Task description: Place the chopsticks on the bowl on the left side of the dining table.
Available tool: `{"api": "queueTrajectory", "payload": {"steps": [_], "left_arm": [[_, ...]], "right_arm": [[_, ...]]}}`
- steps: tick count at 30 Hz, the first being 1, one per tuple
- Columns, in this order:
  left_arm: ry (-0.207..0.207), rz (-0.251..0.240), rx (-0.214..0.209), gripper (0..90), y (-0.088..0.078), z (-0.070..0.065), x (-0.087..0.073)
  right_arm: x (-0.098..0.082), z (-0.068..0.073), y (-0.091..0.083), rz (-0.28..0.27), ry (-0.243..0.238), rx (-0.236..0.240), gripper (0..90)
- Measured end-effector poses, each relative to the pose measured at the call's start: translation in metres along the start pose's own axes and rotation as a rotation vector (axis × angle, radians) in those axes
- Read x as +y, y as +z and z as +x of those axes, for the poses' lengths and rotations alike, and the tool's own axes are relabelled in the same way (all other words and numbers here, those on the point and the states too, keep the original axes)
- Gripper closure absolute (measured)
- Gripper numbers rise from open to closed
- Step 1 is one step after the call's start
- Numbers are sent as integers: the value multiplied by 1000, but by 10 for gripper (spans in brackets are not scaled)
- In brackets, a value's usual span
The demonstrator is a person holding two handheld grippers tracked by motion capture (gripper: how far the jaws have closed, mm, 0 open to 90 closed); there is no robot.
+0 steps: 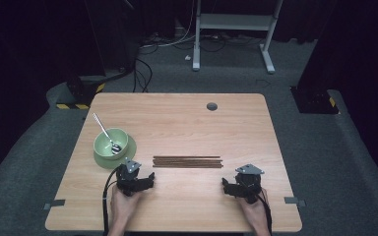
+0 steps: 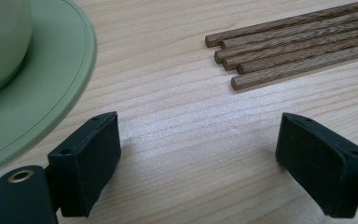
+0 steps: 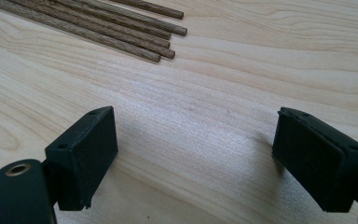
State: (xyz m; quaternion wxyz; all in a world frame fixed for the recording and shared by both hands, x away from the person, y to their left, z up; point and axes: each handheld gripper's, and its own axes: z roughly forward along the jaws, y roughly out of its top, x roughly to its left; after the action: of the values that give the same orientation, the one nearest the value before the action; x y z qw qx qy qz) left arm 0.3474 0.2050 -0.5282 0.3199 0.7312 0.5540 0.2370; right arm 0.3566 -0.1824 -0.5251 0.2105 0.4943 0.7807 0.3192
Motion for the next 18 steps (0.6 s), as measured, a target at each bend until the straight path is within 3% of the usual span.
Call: {"api": "queueTrajectory", "payload": {"steps": [7,14,18], "left_arm": [[8,4,-7,139,0,1,0],[-16,-12,-81,162,-7,5,2],[6,-26,-96,164,-12,2,3]], "right_arm": [[0,0,0,0,0,0,135],[0,0,0,0,0,1,136],[0,0,0,0,0,0,136]]}}
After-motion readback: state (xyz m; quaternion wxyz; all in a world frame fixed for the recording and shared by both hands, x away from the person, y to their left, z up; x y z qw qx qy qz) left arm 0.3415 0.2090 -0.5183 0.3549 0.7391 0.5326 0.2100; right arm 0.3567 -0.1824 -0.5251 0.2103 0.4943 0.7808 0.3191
